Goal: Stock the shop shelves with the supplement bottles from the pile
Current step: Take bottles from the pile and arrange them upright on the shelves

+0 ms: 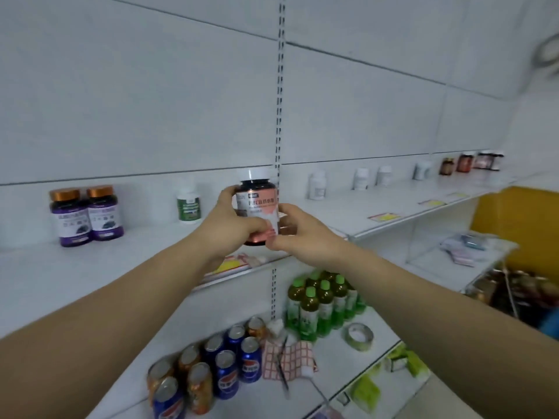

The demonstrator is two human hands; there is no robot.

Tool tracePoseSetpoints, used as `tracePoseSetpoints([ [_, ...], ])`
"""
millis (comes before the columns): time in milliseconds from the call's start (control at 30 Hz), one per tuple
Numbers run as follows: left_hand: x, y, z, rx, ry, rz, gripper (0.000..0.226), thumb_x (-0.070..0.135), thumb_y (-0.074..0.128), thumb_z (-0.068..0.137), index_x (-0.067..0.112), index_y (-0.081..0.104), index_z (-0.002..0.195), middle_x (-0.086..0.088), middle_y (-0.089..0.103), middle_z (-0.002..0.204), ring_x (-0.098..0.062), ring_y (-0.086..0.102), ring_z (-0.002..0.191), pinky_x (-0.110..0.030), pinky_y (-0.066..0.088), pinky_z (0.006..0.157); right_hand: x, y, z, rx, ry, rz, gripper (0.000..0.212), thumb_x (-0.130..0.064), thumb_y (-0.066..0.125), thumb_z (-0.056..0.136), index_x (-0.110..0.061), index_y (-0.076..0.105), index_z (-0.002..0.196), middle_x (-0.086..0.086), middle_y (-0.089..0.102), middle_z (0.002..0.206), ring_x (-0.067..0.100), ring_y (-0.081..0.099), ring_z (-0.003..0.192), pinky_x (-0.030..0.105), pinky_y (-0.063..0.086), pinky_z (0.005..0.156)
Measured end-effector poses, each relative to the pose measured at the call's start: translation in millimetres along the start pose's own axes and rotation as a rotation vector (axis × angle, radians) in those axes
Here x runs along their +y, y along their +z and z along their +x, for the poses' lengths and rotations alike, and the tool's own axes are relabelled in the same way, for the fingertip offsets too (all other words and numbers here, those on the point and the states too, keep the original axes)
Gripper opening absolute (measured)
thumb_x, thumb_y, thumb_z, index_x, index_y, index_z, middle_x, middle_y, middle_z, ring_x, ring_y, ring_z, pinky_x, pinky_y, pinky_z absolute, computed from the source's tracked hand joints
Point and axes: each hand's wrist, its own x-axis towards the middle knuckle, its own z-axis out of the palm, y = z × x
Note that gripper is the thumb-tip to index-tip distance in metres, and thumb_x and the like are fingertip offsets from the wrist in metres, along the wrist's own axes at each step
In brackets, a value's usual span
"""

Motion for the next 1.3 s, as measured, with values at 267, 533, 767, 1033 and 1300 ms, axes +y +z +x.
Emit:
tracePoseSetpoints([
  [267,26,281,43,-0.307,0.078,-0.066,0.085,-0.001,0.072,0.072,0.029,0.029,0.139,-0.009,0.063,0.101,-0.022,0.066,0.09,-0.039,0.056,0.083,151,-216,-103,0.228,0.148,-0.061,0.061,-0.028,0.07,0.077,-0.033,0.043,0.131,-0.007,0.063,0.111,0.008,0.061,0.101,0.031,0.051,0.088],
  [533,34,560,76,-0.62,0.071,-0.195,0.073,-0.003,0.074,0.07,0.032,0.041,0.126,-0.008,0.065,0.106,-0.021,0.065,0.093,-0.038,0.055,0.077,292,-409,-205,0.519,0.303,-0.069,0.063,-0.049,0.069,0.068,-0.041,0.046,0.126,-0.008,0.064,0.109,0.01,0.063,0.098,0.042,0.054,0.088],
  [767,19,740,139,-0.82,0.078,-0.28,0.075,-0.007,0.068,0.074,0.034,0.039,0.13,-0.009,0.064,0.11,-0.022,0.066,0.095,-0.032,0.056,0.069,413,-523,-223,0.699,0.356,-0.005,0.053,-0.03,0.072,0.078,-0.039,0.044,0.122,-0.013,0.061,0.1,0.007,0.063,0.093,0.03,0.053,0.082],
  [1033,19,928,292,-0.841,0.108,-0.327,0.072,-0.006,0.067,0.076,0.033,0.038,0.129,-0.007,0.066,0.109,-0.021,0.066,0.098,-0.038,0.056,0.079,550,-691,-146,0.771,0.383,-0.077,0.051,-0.03,0.07,0.082,-0.038,0.044,0.125,-0.018,0.059,0.106,0.005,0.06,0.095,0.029,0.052,0.081],
  [1300,40,1097,422,-0.808,0.137,-0.285,0.074,-0.007,0.069,0.074,0.031,0.038,0.13,-0.01,0.065,0.108,-0.023,0.066,0.095,-0.038,0.058,0.075,665,-868,-81,0.727,0.399,-0.122,0.051,-0.037,0.07,0.08,-0.043,0.041,0.122,-0.014,0.059,0.108,0.006,0.062,0.095,0.031,0.053,0.084],
])
